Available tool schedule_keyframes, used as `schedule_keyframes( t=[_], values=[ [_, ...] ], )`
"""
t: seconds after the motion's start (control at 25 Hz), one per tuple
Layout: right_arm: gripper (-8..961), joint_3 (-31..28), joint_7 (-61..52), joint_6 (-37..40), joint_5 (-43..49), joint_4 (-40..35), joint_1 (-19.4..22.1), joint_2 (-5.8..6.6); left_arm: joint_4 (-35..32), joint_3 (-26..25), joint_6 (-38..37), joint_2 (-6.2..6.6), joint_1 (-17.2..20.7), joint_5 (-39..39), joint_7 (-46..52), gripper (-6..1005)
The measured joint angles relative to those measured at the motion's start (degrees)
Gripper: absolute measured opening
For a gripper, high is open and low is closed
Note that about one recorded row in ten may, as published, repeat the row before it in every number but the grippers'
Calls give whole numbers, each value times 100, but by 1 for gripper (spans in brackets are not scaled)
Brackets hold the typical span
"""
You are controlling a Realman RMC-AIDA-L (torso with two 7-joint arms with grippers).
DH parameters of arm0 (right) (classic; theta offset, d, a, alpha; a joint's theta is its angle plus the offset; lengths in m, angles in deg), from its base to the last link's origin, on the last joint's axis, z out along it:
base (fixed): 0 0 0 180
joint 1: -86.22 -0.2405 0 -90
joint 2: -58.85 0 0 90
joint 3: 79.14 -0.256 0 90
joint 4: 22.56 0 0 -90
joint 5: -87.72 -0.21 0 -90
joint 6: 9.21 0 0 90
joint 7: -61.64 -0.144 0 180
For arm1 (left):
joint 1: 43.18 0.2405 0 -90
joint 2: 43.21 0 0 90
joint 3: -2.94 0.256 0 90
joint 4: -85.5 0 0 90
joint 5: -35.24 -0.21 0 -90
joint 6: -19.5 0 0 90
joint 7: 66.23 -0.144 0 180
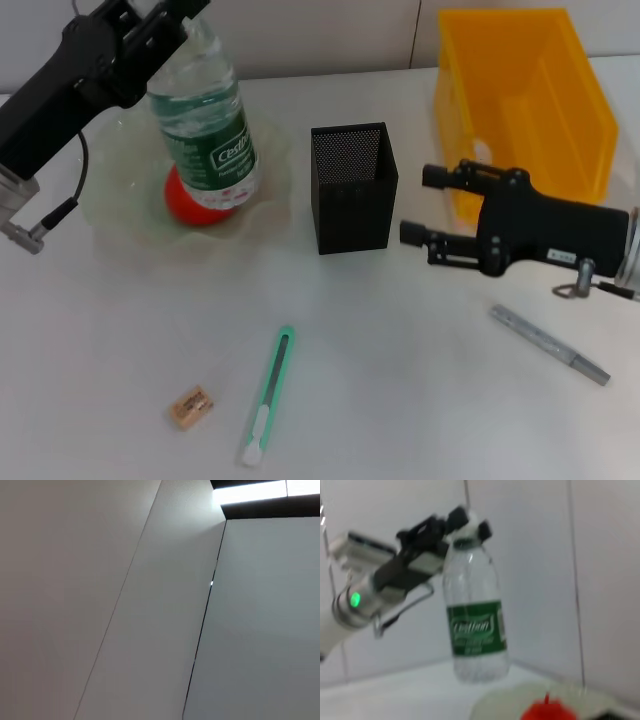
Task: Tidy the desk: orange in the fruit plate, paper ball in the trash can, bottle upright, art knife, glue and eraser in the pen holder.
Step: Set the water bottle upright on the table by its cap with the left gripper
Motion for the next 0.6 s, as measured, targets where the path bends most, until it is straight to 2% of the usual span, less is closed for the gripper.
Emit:
schedule_keyframes(
  t=[0.12,0.6],
  values=[
    [768,11,-330,26,570,-325,70,-5,-61,53,89,6,111,-41,-122,446],
    [768,3,-371,-143,665,-325,51,1,-150,258,-98,3,644,-62,-587,446]
  ],
)
